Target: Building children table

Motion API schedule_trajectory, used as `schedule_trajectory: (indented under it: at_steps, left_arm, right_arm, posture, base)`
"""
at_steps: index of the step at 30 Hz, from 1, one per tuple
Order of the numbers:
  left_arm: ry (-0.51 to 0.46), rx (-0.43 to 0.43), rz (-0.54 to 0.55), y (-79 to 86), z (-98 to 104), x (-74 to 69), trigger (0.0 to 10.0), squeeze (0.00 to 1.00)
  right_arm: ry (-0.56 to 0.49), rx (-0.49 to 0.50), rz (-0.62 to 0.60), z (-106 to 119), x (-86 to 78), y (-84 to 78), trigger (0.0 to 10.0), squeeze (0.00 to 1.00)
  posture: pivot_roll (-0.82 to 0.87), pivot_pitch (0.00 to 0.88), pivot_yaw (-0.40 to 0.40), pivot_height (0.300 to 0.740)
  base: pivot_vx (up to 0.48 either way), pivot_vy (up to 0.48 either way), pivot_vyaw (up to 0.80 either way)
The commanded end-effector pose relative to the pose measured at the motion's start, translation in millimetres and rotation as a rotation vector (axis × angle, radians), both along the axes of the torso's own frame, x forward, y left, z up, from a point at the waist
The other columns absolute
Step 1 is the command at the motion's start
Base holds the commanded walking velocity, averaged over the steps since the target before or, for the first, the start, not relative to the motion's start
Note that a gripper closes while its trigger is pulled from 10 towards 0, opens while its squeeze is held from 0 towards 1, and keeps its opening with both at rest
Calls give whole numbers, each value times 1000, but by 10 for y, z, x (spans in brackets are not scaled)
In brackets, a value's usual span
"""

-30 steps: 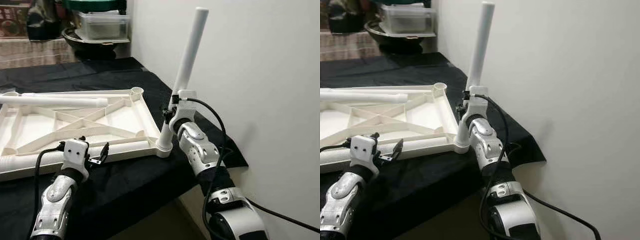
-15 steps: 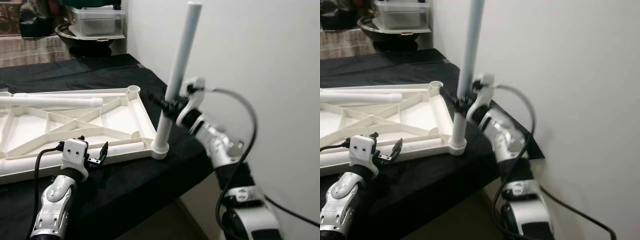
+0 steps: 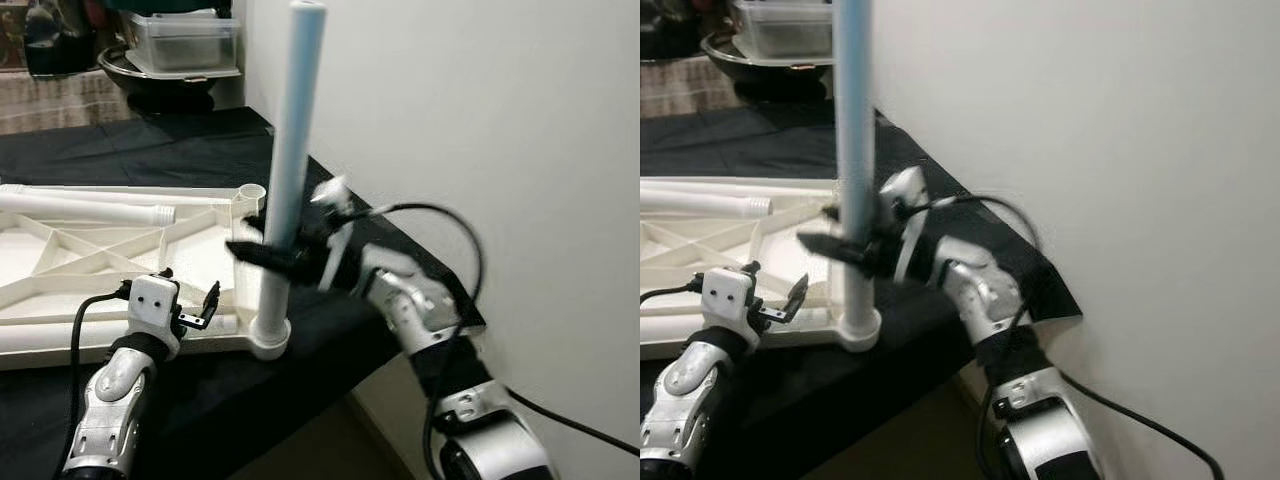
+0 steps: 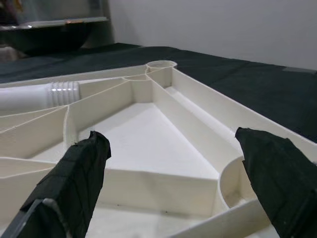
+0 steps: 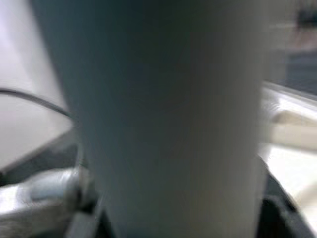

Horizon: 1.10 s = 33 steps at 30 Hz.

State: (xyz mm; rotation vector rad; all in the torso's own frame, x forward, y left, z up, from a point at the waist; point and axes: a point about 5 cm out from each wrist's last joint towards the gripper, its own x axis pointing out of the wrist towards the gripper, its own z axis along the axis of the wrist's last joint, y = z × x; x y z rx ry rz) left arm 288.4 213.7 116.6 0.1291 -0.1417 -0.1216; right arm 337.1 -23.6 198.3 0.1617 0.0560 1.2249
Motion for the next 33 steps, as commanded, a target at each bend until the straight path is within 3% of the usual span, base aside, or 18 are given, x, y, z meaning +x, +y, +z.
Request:
schedule_trajectory:
  at_steps: [1,3,4,5,6,8,12,14,15,17,18,20,21,25,26,27,29,33]
  left_arm:
    - [29,1,-5,-15,-64,-17,10000,0]
    - [29,1,-5,-15,-64,-17,10000,0]
    - [29,0,-5,-18,-64,-11,10000,0]
    - [28,-2,-9,-35,-64,2,10000,0]
    - [28,-2,-9,-35,-64,2,10000,0]
    - [27,-5,-16,-63,-67,17,10000,0]
    - [28,-6,-19,-67,-68,20,10000,0]
    - [29,-5,-19,-62,-68,20,10000,0]
    - [29,-4,-19,-57,-65,22,10000,0]
    - [30,-2,-21,-56,-62,27,10000,0]
    - [29,-2,-22,-58,-57,31,10000,0]
    - [28,-2,-23,-60,-55,33,10000,0]
    - [27,-2,-23,-60,-53,35,10000,0]
    - [27,-3,-23,-58,-52,38,10000,0]
    - [27,-2,-23,-54,-52,38,10000,0]
    - [27,-2,-23,-54,-52,38,10000,0]
    - [27,1,-23,-48,-50,38,10000,0]
    - [26,2,-22,-42,-44,40,10000,0]
  right_arm:
    - [128,-136,-230,-265,156,-90,0,0]
    - [128,-136,-230,-265,156,-90,0,0]
    - [148,-183,-349,-327,234,-154,0,0]
    - [212,-190,-592,-414,356,-355,0,0]
    - [212,-190,-592,-414,356,-355,0,0]
    - [298,-214,-909,-594,428,-678,0,0]
    - [345,-226,-1040,-721,383,-791,0,0]
    - [359,-235,-1010,-761,345,-720,0,0]
    - [352,-228,-950,-766,306,-609,10000,0]
    - [330,-179,-852,-719,261,-437,10000,0]
    - [310,-128,-813,-655,253,-387,10000,314]
    - [298,-96,-791,-611,250,-364,10000,314]
    - [277,-51,-777,-545,266,-354,10000,1000]
    - [270,1,-709,-471,276,-319,10000,1000]
    - [218,67,-595,-336,296,-292,10000,0]
    - [218,67,-595,-336,296,-292,10000,0]
    - [114,123,-392,-134,302,-297,10000,0]
    - [69,154,-251,-36,276,-321,10000,0]
  posture:
    - [81,0,-160,740]
    - [81,0,-160,740]
    - [81,0,-160,740]
    - [67,0,-152,740]
    - [67,0,-152,740]
    - [67,0,-152,740]
    - [64,0,-145,740]
    - [59,0,-141,740]
    - [59,0,-138,740]
    - [60,0,-139,740]
    - [60,0,-139,740]
    - [60,0,-139,740]
    - [61,0,-139,740]
    - [62,0,-138,740]
    - [63,0,-138,740]
    - [63,0,-138,740]
    - [63,0,-138,740]
    - [71,0,-143,740]
  base:
    - [0,0,0]
    - [0,0,0]
    - [0,0,0]
    - [0,0,0]
    - [0,0,0]
    - [0,0,0]
    - [0,0,0]
    - [0,0,0]
    - [0,0,0]
    - [0,0,0]
    - [0,0,0]
    - [0,0,0]
    - [0,0,0]
    - [0,0,0]
    - [0,0,0]
    - [0,0,0]
    - [0,0,0]
    - [0,0,0]
